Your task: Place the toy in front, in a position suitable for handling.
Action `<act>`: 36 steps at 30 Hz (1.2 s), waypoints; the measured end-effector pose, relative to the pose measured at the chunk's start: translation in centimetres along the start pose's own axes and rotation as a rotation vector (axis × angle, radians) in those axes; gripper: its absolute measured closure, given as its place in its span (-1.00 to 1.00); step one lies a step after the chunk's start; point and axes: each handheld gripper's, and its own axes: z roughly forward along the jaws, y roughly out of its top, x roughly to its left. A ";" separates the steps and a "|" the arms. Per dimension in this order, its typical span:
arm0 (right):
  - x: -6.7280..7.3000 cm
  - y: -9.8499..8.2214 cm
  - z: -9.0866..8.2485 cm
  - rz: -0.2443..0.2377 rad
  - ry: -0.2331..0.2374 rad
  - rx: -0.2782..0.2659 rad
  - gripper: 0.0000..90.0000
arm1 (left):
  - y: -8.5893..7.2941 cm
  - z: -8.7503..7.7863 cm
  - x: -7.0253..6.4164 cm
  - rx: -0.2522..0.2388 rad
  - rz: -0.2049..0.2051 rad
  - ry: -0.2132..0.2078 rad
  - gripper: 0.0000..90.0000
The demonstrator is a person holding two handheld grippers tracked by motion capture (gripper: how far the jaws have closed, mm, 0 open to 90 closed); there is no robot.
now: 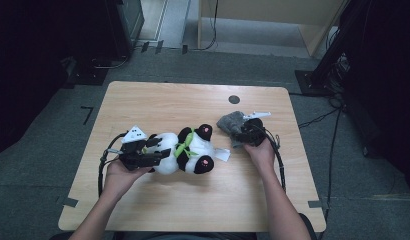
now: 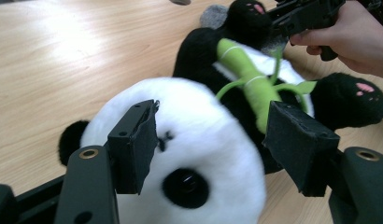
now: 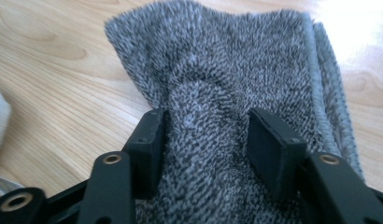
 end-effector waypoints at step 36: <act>0.7 0.4 1.4 -0.006 -0.035 0.026 -0.10 | -5.4 1.8 3.9 0.028 -0.022 -0.086 -0.99</act>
